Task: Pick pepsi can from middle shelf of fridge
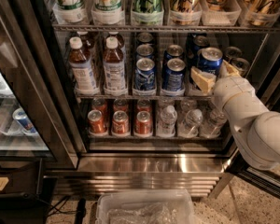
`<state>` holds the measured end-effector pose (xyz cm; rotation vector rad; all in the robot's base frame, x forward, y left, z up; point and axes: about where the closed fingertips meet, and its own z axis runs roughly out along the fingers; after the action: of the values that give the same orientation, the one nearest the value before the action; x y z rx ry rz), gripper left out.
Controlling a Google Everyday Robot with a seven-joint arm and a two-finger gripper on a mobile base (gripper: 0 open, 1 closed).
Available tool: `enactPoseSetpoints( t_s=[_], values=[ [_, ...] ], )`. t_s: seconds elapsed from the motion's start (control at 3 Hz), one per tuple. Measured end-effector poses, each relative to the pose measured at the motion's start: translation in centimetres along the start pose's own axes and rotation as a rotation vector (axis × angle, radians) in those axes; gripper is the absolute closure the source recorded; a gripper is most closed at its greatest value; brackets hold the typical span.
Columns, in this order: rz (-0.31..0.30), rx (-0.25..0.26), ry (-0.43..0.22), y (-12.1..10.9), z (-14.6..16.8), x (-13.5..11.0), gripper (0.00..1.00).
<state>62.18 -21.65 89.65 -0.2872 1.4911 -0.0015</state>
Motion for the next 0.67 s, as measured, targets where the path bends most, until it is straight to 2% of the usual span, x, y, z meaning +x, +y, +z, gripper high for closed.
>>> enactPoseSetpoints(
  t_s=[0.33,0.67],
  values=[
    [-0.005,-0.038,0.052,0.4,-3.6,0.4,1.0],
    [-0.036,-0.115,0.12,1.3,-7.1,0.3,1.0]
  ],
)
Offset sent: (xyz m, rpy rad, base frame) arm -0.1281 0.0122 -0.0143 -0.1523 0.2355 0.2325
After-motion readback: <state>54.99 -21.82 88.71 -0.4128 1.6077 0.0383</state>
